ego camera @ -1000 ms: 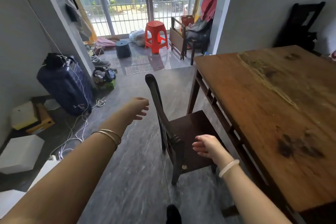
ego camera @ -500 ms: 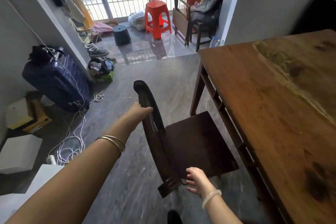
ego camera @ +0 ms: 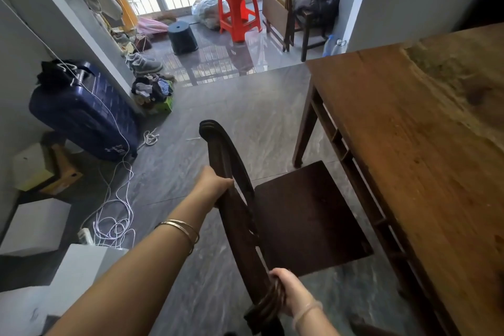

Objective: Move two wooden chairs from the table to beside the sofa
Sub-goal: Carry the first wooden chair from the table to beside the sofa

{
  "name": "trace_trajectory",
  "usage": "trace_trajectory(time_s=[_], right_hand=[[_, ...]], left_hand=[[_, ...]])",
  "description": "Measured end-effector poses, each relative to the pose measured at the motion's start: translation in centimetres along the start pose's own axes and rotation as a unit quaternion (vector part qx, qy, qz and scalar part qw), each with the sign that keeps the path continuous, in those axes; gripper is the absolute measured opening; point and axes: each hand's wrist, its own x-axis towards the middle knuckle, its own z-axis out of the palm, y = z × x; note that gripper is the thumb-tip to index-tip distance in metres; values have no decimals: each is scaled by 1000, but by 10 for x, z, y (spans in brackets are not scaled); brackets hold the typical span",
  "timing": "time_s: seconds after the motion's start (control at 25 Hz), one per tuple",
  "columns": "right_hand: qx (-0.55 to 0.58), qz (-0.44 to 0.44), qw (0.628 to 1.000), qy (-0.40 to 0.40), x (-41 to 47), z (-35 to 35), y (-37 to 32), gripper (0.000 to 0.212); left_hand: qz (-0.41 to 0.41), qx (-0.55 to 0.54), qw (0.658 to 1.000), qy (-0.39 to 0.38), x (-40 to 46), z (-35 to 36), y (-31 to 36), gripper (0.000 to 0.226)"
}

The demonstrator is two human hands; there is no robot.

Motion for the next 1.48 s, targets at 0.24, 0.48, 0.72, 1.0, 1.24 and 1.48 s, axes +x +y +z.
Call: trace_trajectory(time_s=[0.24,0.48,0.72,1.0,1.24,1.48], right_hand=[[-34,-69,997,-8,-27,5,-3,38],[-39,-68,996,-35,-52,15,14,22],[-45,-67,997,16,-57,75,43,31],[-5,-38,999,3,-61,148,97,29],[-33,-55,998,-14,-46,215,155,25],[-28,-29,999,-27,-10,267,198,22]], left_hand=[[28,-1,999,31,-1,-2,-4,44],[35,-11,999,34,-6,-18,-23,43],[42,-15,998,37,3,-64,-52,39],[62,-7,998,31,15,-135,-101,41],[75,16,996,38,24,-200,-157,43],[91,11,994,64,28,-246,-200,41]])
